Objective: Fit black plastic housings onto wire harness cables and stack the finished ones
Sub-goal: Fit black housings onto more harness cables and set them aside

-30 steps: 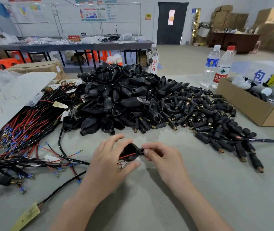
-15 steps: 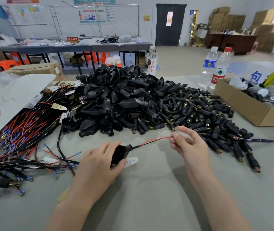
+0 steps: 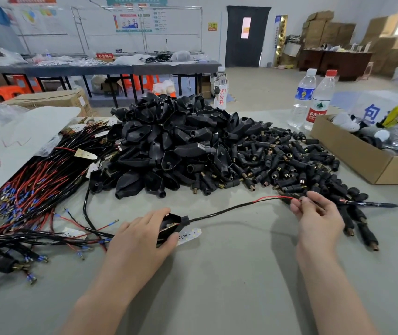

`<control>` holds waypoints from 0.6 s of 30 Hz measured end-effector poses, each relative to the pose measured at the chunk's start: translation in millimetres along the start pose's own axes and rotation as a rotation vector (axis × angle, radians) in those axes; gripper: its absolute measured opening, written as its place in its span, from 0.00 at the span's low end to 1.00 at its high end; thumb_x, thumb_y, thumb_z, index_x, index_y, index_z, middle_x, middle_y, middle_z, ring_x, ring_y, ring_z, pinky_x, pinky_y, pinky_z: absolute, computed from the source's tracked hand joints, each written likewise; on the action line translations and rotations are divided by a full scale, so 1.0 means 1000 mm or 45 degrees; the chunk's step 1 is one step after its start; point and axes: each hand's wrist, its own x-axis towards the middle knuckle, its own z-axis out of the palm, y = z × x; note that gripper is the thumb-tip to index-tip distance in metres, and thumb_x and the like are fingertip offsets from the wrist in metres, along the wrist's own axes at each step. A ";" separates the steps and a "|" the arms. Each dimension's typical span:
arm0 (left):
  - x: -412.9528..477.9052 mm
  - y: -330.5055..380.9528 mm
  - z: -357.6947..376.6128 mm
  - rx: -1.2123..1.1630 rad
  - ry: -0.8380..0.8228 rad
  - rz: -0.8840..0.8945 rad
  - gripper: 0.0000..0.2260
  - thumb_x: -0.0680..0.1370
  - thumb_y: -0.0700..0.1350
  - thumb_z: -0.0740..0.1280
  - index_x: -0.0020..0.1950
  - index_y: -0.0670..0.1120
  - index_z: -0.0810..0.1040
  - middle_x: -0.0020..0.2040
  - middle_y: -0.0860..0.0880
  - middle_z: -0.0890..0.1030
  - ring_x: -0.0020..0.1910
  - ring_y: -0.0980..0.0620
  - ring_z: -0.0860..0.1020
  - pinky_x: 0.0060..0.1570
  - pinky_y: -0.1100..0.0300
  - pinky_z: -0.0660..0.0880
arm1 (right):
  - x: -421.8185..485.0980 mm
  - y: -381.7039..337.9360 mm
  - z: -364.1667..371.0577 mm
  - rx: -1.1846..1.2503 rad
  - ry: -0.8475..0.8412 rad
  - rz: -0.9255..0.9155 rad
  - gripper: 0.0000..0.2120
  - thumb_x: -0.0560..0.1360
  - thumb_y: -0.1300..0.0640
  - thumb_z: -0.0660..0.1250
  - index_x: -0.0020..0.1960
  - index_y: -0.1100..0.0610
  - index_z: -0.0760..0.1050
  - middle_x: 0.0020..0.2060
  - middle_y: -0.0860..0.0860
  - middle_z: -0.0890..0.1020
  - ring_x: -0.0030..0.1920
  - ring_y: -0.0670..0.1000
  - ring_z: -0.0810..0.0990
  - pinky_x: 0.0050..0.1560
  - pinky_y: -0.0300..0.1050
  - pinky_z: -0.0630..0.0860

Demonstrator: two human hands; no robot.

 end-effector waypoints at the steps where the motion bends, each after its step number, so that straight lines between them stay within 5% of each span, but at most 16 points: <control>1: 0.000 0.000 0.000 -0.015 -0.009 -0.009 0.22 0.78 0.59 0.66 0.71 0.56 0.71 0.59 0.59 0.80 0.58 0.54 0.77 0.54 0.59 0.70 | 0.002 -0.001 -0.002 0.015 0.047 -0.008 0.10 0.81 0.68 0.62 0.48 0.54 0.74 0.42 0.52 0.78 0.39 0.45 0.82 0.39 0.30 0.78; 9: -0.001 -0.006 -0.001 -0.207 -0.109 0.005 0.07 0.78 0.59 0.64 0.53 0.60 0.71 0.44 0.66 0.74 0.46 0.61 0.74 0.46 0.62 0.70 | 0.004 -0.003 -0.003 0.032 0.148 -0.012 0.10 0.81 0.67 0.62 0.48 0.53 0.72 0.42 0.51 0.77 0.38 0.45 0.81 0.42 0.32 0.79; 13: -0.001 -0.011 0.000 -0.261 -0.144 0.034 0.12 0.80 0.62 0.53 0.47 0.58 0.73 0.42 0.64 0.75 0.47 0.61 0.72 0.45 0.63 0.68 | 0.006 -0.001 -0.003 0.039 0.169 0.001 0.07 0.82 0.67 0.61 0.54 0.57 0.71 0.42 0.50 0.76 0.38 0.45 0.80 0.40 0.32 0.79; 18: 0.002 -0.012 0.003 -0.442 -0.164 -0.083 0.11 0.83 0.54 0.57 0.45 0.55 0.75 0.43 0.59 0.79 0.47 0.59 0.75 0.49 0.59 0.71 | 0.005 0.002 -0.002 0.024 0.127 0.020 0.07 0.82 0.67 0.61 0.57 0.58 0.70 0.42 0.50 0.75 0.38 0.45 0.79 0.41 0.31 0.79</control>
